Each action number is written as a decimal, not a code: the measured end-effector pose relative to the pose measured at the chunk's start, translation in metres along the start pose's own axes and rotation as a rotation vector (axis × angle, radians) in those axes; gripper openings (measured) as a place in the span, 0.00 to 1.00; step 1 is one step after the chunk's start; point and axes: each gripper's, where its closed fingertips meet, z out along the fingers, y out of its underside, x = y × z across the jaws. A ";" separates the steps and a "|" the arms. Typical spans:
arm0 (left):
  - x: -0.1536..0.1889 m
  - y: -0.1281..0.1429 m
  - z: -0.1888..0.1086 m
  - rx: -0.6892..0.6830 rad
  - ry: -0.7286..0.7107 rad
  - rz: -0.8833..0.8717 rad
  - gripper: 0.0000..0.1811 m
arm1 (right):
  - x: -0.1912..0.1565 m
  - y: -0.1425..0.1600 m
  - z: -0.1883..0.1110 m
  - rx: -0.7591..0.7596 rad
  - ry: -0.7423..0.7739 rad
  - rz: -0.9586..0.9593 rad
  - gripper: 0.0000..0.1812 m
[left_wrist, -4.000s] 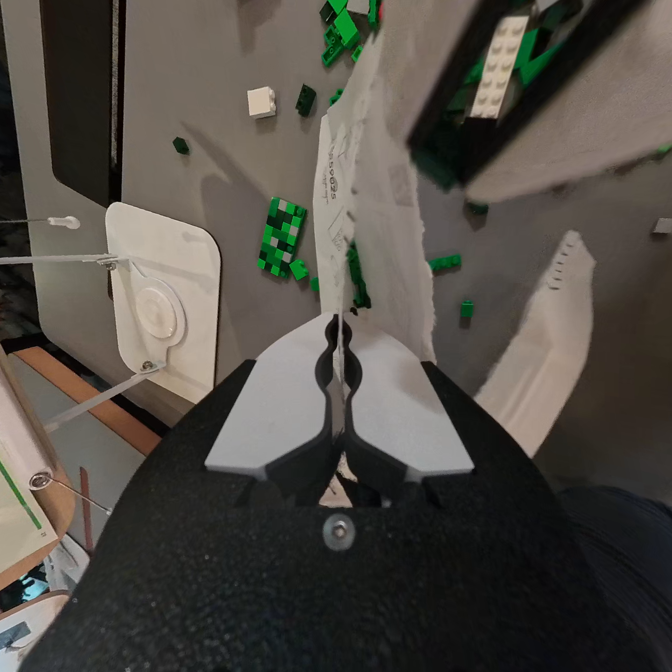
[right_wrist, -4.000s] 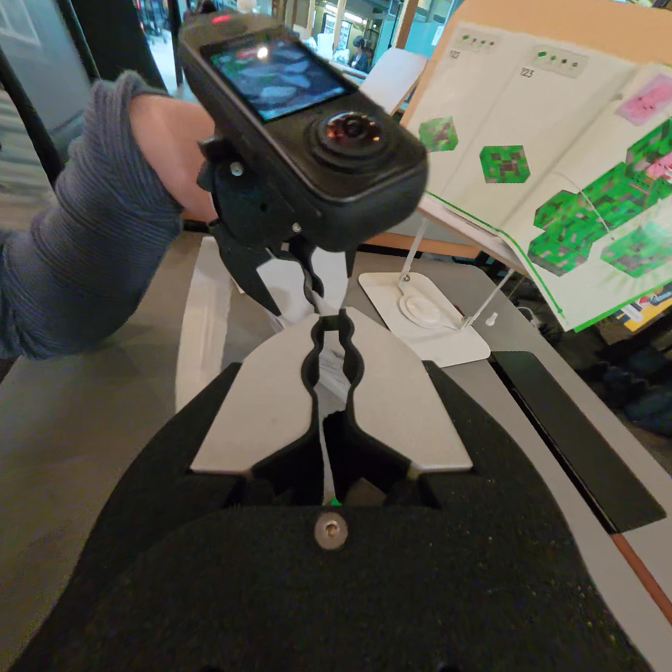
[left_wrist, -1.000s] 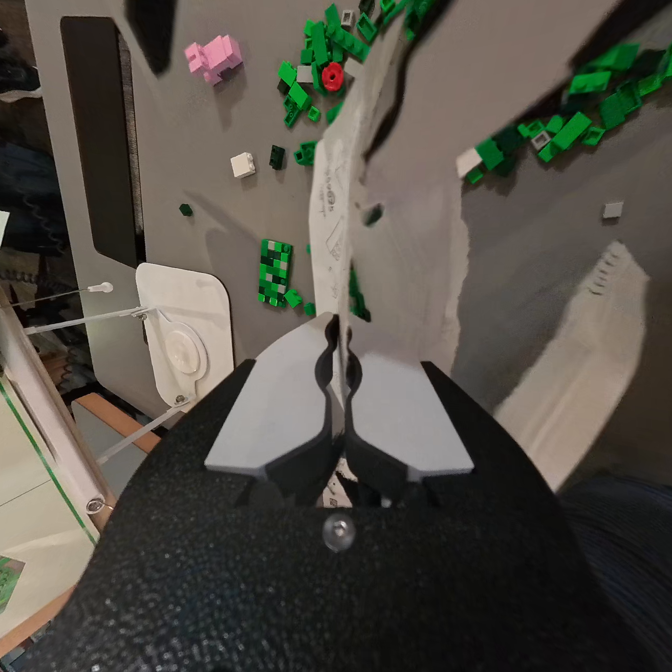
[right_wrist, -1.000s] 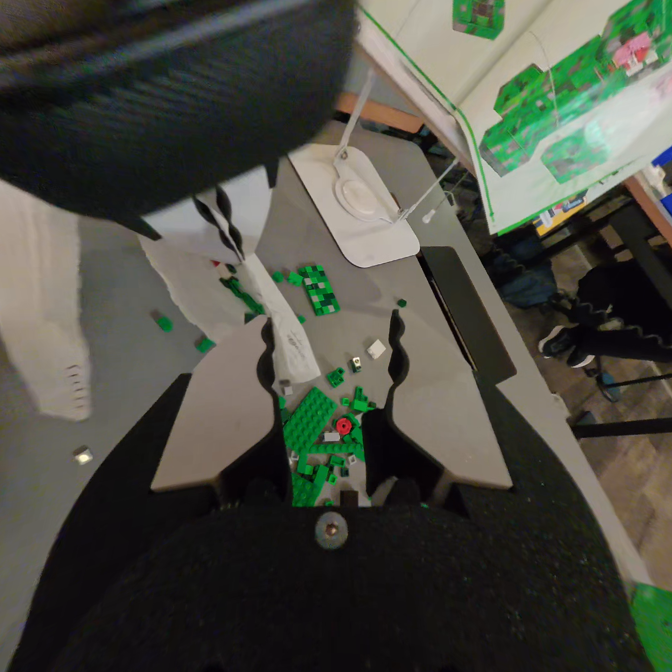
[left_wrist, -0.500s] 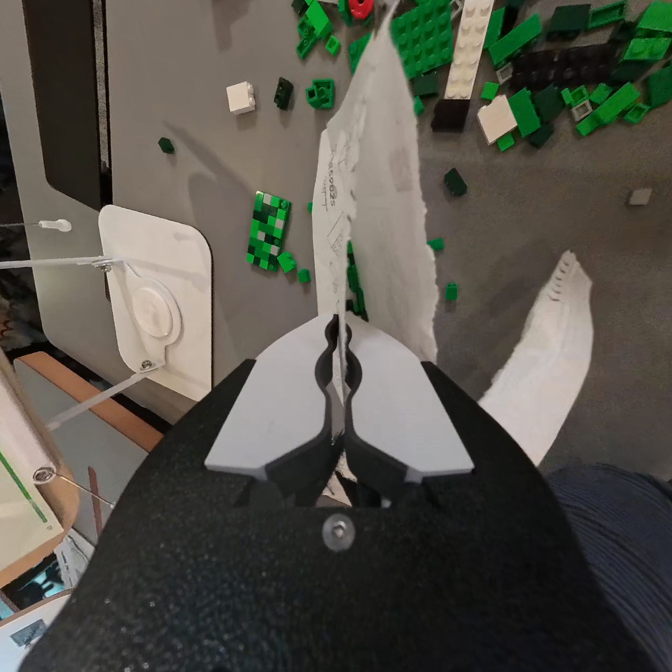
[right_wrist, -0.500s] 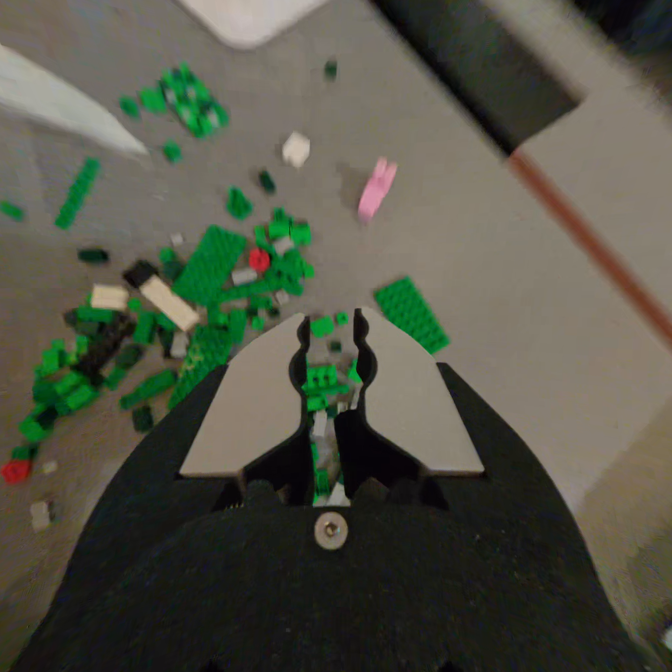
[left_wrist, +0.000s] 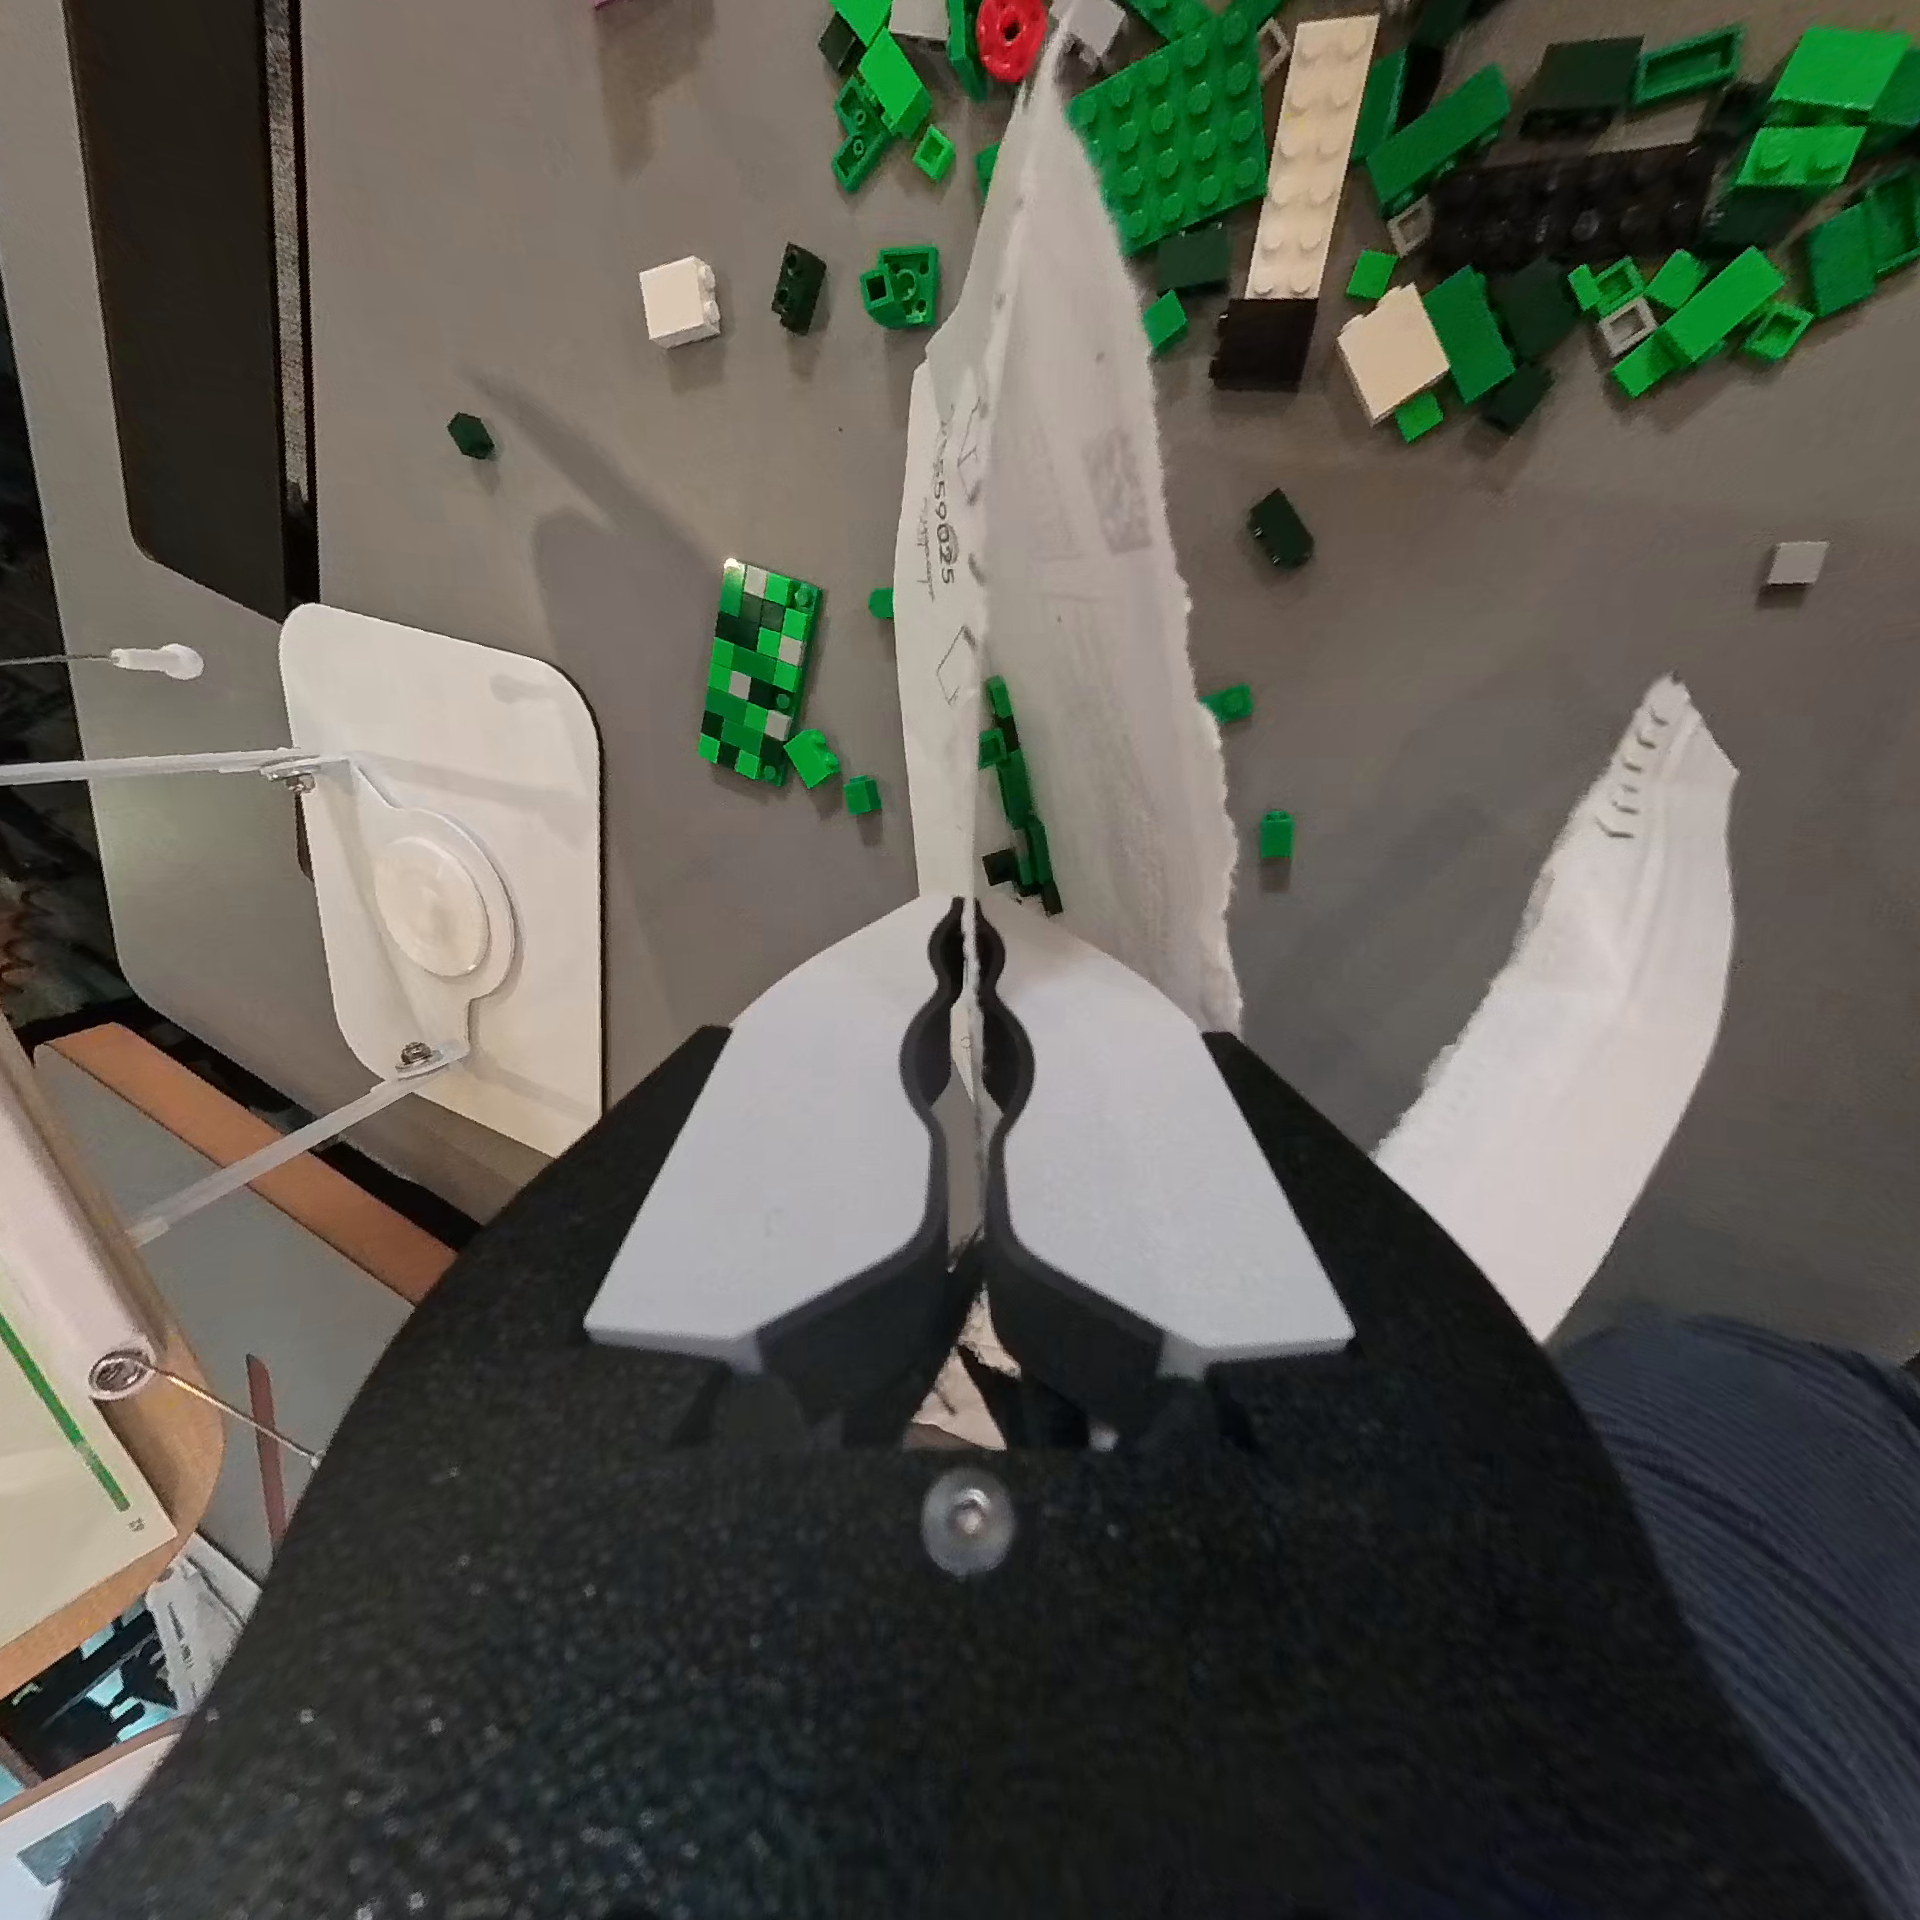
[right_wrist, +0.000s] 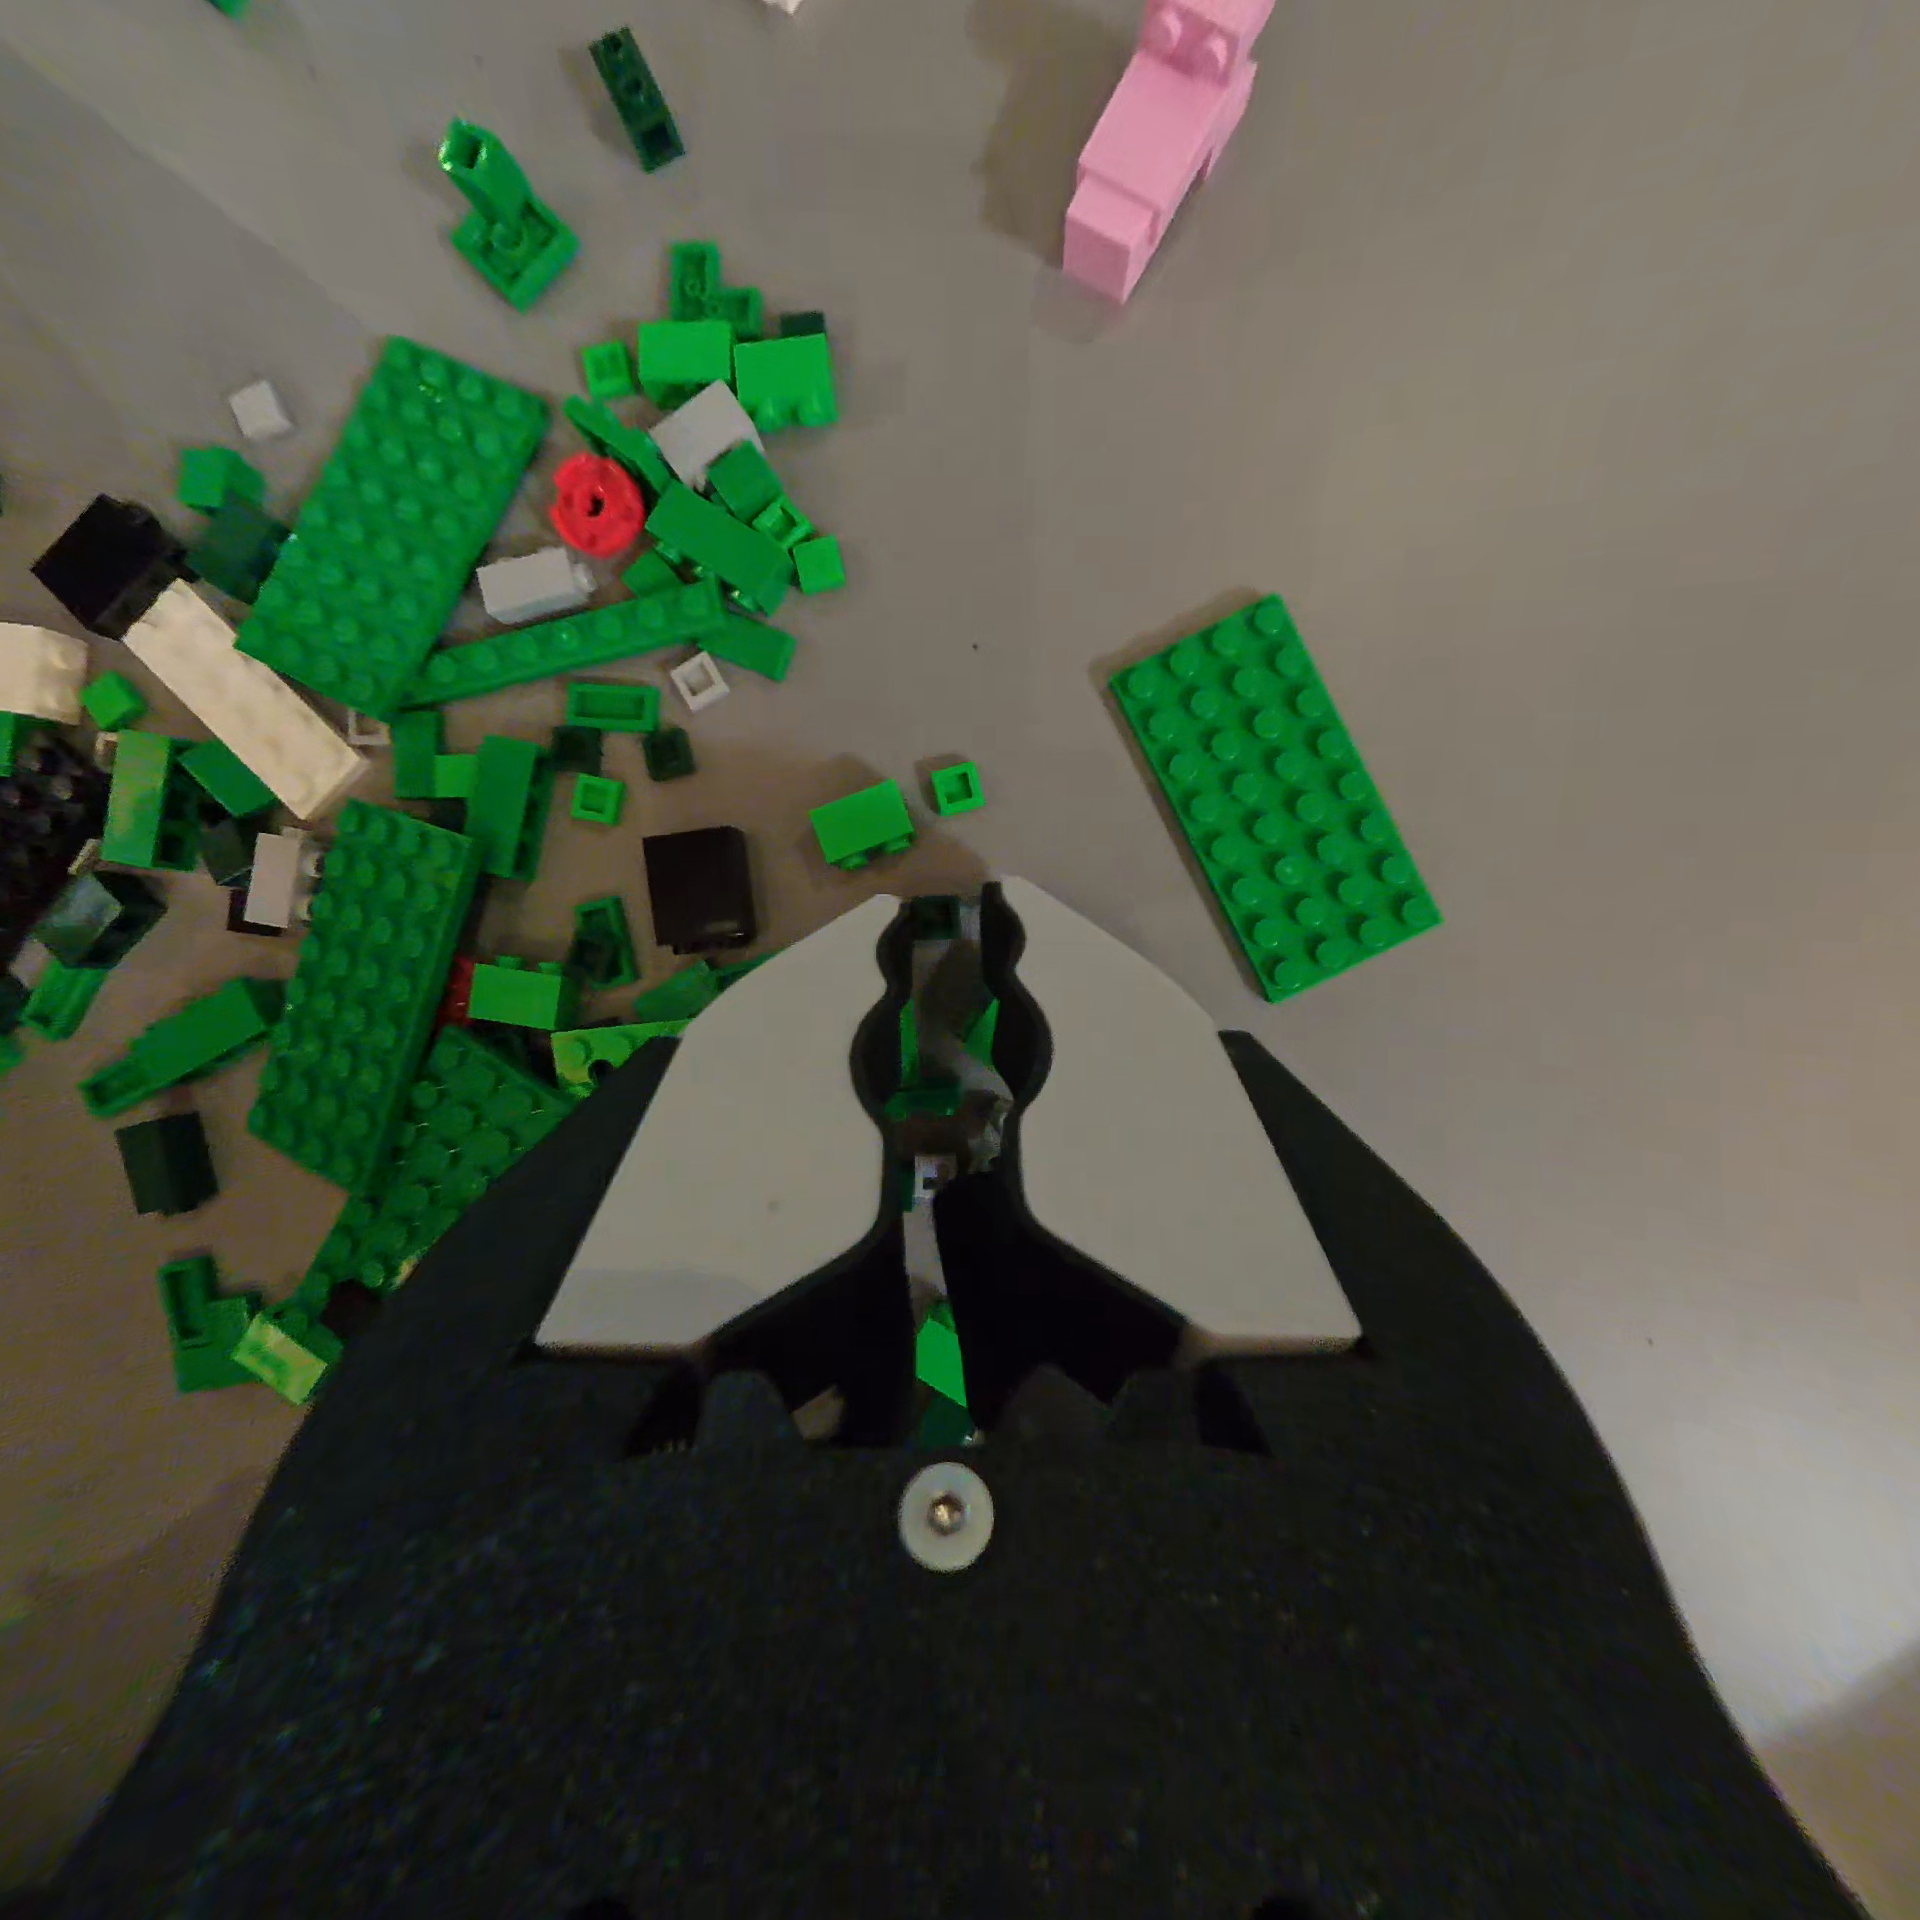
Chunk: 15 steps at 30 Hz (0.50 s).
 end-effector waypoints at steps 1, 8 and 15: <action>0.000 0.000 0.000 0.000 0.001 0.000 0.00 | -0.001 0.000 0.000 0.001 -0.009 0.000 0.05; 0.006 -0.001 0.001 -0.006 0.027 0.001 0.00 | -0.036 -0.044 -0.031 0.247 -0.066 -0.244 0.04; 0.009 -0.008 0.006 -0.014 0.030 0.034 0.00 | -0.151 -0.122 -0.098 0.596 -0.167 -0.614 0.04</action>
